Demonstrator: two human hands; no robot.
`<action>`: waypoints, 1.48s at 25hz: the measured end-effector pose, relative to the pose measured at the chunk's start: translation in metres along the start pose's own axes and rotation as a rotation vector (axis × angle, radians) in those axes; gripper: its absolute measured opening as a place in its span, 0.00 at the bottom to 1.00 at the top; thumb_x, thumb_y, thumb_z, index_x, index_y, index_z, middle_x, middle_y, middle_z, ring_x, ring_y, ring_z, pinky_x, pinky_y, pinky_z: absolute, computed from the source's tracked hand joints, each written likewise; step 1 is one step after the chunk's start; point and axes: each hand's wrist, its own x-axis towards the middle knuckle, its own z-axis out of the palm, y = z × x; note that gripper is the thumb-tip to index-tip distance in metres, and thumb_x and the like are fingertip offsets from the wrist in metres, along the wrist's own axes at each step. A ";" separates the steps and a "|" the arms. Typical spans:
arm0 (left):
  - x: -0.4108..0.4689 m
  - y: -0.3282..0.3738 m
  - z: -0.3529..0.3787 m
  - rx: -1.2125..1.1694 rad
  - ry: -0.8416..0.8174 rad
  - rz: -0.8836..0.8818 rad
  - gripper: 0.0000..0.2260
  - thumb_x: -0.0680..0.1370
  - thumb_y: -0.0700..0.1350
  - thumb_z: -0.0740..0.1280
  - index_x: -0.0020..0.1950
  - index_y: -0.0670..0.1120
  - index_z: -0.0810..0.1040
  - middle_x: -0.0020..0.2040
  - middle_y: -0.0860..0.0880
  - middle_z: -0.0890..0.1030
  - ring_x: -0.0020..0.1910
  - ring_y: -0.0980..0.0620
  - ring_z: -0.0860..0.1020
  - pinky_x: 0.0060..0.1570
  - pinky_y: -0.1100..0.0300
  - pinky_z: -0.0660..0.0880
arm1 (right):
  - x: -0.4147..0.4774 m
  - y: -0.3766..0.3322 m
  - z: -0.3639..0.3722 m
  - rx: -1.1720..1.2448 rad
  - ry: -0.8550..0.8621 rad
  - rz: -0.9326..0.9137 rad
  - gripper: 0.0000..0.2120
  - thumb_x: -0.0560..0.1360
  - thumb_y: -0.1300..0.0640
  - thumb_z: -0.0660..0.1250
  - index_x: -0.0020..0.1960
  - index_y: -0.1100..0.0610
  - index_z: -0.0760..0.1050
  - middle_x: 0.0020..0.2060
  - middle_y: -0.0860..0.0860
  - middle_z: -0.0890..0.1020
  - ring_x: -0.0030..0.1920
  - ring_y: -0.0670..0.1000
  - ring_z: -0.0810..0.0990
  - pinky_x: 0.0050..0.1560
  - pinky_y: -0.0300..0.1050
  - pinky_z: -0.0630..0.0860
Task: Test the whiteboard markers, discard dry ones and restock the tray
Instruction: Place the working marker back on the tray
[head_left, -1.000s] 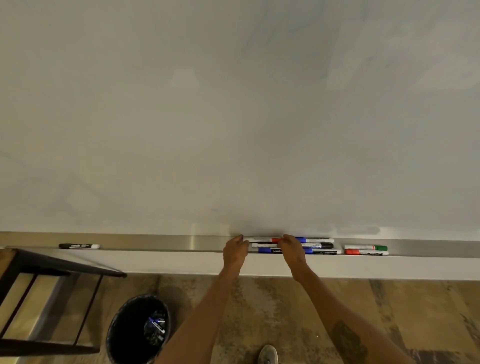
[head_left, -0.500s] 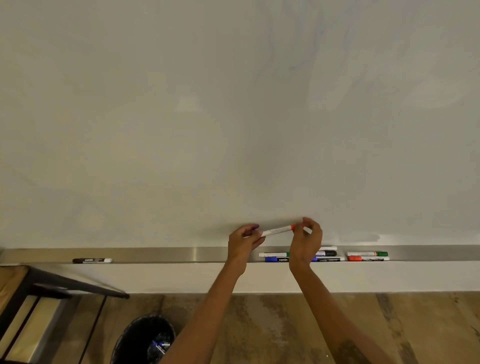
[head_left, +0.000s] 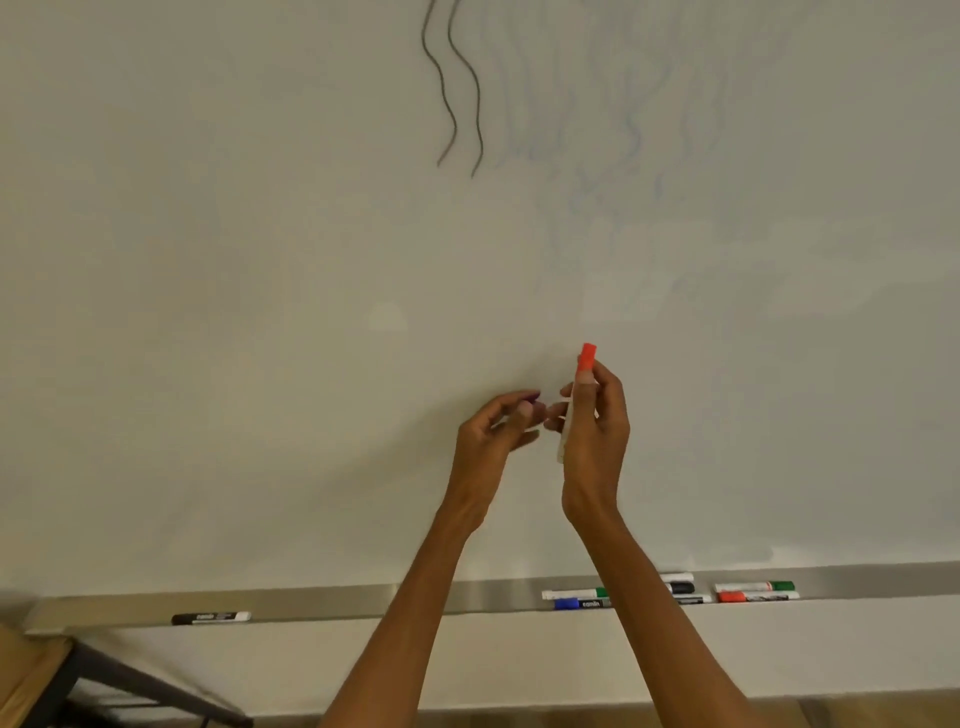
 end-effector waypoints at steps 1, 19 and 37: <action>0.001 0.016 -0.003 -0.006 0.025 0.061 0.15 0.80 0.50 0.64 0.64 0.45 0.79 0.57 0.49 0.84 0.57 0.50 0.83 0.56 0.57 0.80 | -0.002 -0.009 0.007 -0.012 -0.050 -0.021 0.13 0.83 0.51 0.59 0.65 0.53 0.74 0.43 0.52 0.81 0.39 0.50 0.80 0.39 0.42 0.80; 0.014 0.154 -0.057 -0.274 0.129 0.098 0.09 0.81 0.45 0.65 0.54 0.43 0.83 0.47 0.45 0.85 0.55 0.48 0.84 0.53 0.60 0.79 | -0.024 -0.076 0.116 -0.444 -0.471 -0.226 0.19 0.84 0.45 0.50 0.62 0.53 0.73 0.46 0.45 0.83 0.46 0.45 0.82 0.51 0.45 0.79; 0.046 0.212 -0.085 -0.118 0.347 0.447 0.09 0.82 0.48 0.65 0.57 0.48 0.83 0.53 0.51 0.86 0.58 0.53 0.82 0.64 0.52 0.76 | -0.013 -0.095 0.132 -0.106 -0.451 -0.196 0.15 0.81 0.49 0.62 0.66 0.48 0.71 0.44 0.52 0.81 0.39 0.49 0.82 0.47 0.44 0.83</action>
